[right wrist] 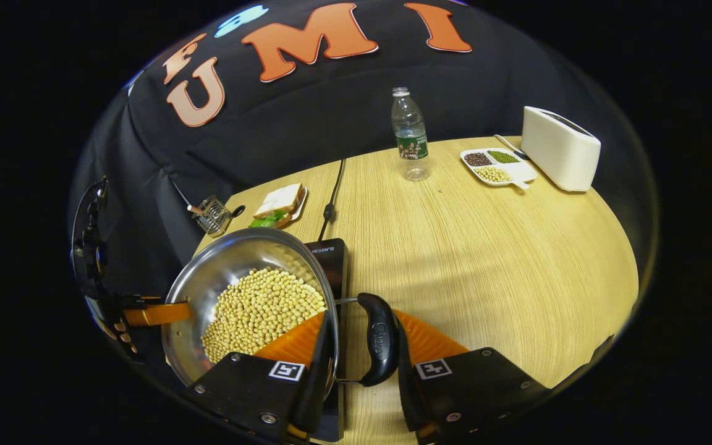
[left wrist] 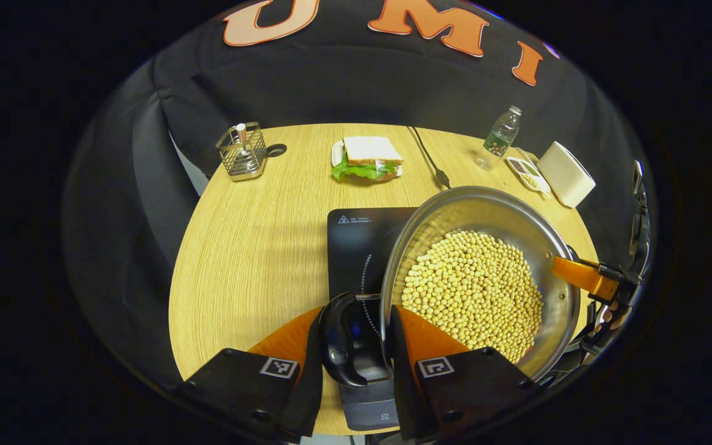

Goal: First push the handle of the pot to place it horizontally, then grasp the pot with both hands and set it on the induction cooktop.

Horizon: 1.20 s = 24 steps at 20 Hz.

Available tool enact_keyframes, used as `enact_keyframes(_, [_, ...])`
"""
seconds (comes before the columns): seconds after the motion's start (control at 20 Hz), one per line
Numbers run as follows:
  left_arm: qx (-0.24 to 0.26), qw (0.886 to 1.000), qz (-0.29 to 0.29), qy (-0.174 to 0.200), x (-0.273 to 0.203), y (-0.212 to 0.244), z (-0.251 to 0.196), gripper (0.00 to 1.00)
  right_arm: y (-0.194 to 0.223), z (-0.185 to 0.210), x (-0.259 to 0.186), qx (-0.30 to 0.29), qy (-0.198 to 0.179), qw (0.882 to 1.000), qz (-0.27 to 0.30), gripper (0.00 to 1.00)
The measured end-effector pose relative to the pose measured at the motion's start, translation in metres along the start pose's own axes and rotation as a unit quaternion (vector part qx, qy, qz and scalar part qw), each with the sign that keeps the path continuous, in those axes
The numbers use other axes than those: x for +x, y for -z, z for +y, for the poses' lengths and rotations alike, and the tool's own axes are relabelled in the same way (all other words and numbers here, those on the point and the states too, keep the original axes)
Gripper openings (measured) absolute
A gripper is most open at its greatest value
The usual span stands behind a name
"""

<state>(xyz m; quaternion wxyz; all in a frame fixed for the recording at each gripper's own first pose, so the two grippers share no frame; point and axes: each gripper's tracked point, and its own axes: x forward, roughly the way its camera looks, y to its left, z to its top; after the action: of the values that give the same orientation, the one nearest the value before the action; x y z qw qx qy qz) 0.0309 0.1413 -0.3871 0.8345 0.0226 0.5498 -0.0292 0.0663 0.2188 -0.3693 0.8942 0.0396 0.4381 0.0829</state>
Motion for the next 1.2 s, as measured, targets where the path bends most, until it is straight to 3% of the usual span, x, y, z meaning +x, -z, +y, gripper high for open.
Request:
enact_keyframes(0.1, [-0.005, 1.0, -0.001, 0.004, 0.0, 0.001, 0.002, 0.55, 0.0, -0.001, 0.0, -0.004, -0.003, 1.0, 0.002, 0.51])
enact_keyframes(0.2, [-0.004, 1.0, -0.005, 0.006, 0.002, 0.002, 0.002, 0.62, 0.002, -0.002, -0.005, -0.006, -0.014, 1.0, 0.009, 0.54])
enact_keyframes(0.3, [-0.004, 1.0, -0.027, 0.003, -0.002, -0.004, 0.002, 0.65, -0.014, -0.007, -0.016, -0.005, -0.009, 1.0, -0.024, 0.59])
enact_keyframes(0.35, [-0.008, 0.999, -0.048, -0.006, -0.009, -0.013, 0.005, 0.65, -0.026, -0.011, -0.024, -0.005, -0.002, 0.999, -0.044, 0.68])
enact_keyframes(0.45, [-0.002, 0.994, -0.099, -0.04, -0.031, -0.029, 0.017, 0.84, -0.047, -0.023, -0.045, -0.009, 0.013, 0.996, -0.082, 0.92])
enact_keyframes(0.5, [0.0, 0.991, -0.124, -0.051, -0.047, -0.036, 0.017, 0.95, -0.055, -0.028, -0.057, -0.011, 0.019, 0.995, -0.097, 0.95])
enact_keyframes(0.55, [0.002, 0.987, -0.148, -0.055, -0.064, -0.044, 0.013, 0.98, -0.064, -0.033, -0.07, -0.013, 0.022, 0.993, -0.111, 0.95])
enact_keyframes(0.75, [0.005, 0.961, -0.266, -0.075, -0.147, -0.084, -0.002, 0.98, -0.097, -0.047, -0.133, -0.028, 0.021, 0.985, -0.17, 0.95])
enact_keyframes(0.95, [0.001, 0.928, -0.367, -0.065, -0.236, -0.115, -0.037, 0.98, -0.129, -0.066, -0.207, -0.059, 0.038, 0.968, -0.24, 0.95])
enact_keyframes(1.2, [-0.017, 0.902, -0.427, -0.065, -0.315, -0.127, -0.069, 0.98, -0.149, -0.094, -0.283, -0.069, 0.057, 0.951, -0.296, 0.95])
